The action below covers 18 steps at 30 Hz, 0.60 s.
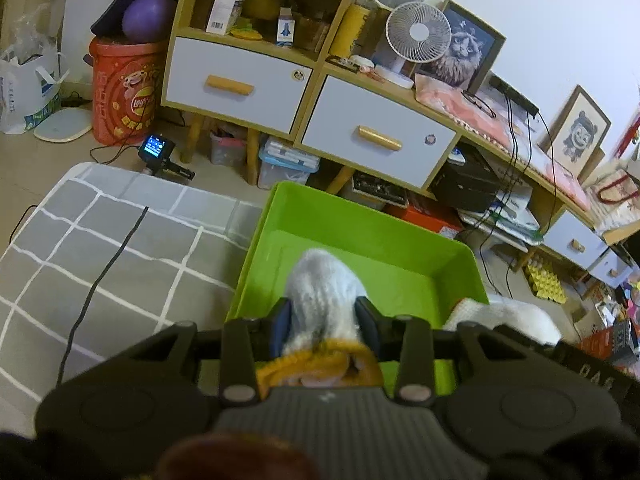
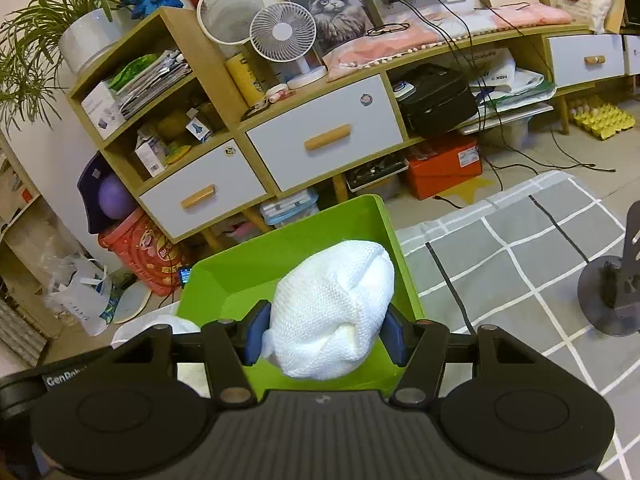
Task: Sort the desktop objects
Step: 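Carry both gloves over the green tray and open both grippers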
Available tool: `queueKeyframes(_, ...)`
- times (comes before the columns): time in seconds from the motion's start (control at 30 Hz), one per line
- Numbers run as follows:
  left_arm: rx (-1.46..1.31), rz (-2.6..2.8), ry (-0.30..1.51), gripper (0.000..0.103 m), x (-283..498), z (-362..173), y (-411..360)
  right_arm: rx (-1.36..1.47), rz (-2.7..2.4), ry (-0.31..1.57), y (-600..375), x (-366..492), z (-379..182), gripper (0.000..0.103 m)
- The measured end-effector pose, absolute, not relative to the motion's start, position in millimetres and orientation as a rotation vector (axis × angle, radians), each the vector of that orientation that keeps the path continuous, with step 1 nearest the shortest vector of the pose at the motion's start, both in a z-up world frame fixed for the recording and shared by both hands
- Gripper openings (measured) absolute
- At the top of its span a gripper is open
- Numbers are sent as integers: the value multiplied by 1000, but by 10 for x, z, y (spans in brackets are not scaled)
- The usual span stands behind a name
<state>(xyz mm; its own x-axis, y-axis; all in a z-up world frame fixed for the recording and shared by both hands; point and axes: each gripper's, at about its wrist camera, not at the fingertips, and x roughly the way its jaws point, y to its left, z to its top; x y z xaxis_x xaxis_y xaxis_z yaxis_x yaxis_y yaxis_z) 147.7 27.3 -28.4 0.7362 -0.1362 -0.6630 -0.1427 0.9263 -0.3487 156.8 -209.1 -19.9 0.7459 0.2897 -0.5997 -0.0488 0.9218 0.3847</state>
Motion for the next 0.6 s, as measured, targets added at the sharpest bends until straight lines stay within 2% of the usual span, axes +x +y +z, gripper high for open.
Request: queueKeyframes(0.6, -449, 38, 738, 40, 1593, -485, 320, 332, 175, 757, -2076, 1648, -423, 61)
